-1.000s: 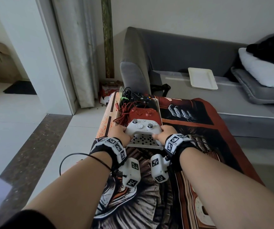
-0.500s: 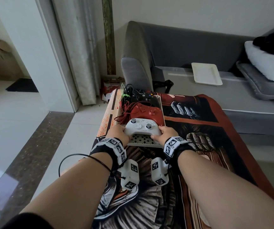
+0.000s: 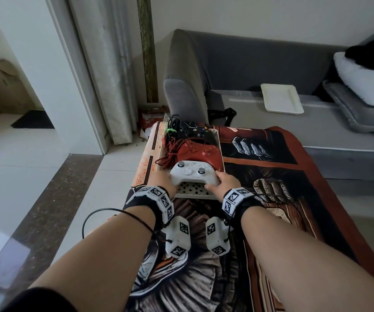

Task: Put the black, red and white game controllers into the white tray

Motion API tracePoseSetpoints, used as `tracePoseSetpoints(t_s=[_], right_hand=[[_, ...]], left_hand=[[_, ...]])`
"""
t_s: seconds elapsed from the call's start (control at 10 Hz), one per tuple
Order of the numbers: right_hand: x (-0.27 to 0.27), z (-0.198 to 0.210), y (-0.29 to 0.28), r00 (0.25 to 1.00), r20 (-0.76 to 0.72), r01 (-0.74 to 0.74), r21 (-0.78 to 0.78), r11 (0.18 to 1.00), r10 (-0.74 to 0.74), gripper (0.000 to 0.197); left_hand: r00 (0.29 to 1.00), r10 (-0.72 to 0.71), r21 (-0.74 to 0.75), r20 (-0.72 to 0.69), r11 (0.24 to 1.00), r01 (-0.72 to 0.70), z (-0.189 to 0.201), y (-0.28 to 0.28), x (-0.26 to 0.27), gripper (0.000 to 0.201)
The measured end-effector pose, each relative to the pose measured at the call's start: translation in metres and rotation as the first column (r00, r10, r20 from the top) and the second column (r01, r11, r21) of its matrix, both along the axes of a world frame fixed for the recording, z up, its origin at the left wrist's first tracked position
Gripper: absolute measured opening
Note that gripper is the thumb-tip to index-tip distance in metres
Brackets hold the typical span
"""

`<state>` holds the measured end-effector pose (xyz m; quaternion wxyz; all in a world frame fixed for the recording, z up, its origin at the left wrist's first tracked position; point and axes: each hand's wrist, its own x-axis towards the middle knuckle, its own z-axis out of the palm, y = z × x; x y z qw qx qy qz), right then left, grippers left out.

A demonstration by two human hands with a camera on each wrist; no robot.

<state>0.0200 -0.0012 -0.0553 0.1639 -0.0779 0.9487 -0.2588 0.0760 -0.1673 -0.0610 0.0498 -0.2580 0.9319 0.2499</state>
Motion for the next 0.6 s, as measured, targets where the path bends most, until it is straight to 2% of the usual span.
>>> tracePoseSetpoints(t_s=[0.1, 0.3, 0.4, 0.5, 0.6], right_hand=[[0.004, -0.002, 0.0, 1.0, -0.018, -0.014, 0.013, 1.0, 0.014, 0.062], [0.006, 0.008, 0.008, 1.0, 0.009, -0.025, -0.079, 0.997, 0.025, 0.047], [0.006, 0.013, 0.012, 1.0, 0.022, 0.006, -0.09, 0.996, -0.005, 0.033], [0.005, 0.016, 0.018, 0.999, 0.026, 0.042, -0.124, 0.991, -0.039, 0.027], [0.003, 0.025, 0.024, 0.994, 0.041, 0.108, -0.177, 0.978, -0.102, 0.045]], left_hand=[[1.0, 0.014, 0.036, -0.009, 0.999, -0.013, -0.002, 0.003, 0.002, 0.039], [1.0, 0.014, 0.092, 0.011, 0.996, -0.015, 0.003, 0.005, 0.003, 0.043], [0.999, 0.038, 0.152, -0.01, 0.988, -0.036, 0.01, 0.004, 0.005, 0.03], [0.996, 0.089, 0.164, -0.001, 0.983, -0.088, 0.017, 0.001, 0.006, 0.019], [0.991, 0.128, 0.196, -0.048, 0.974, -0.117, 0.022, -0.005, 0.001, 0.029]])
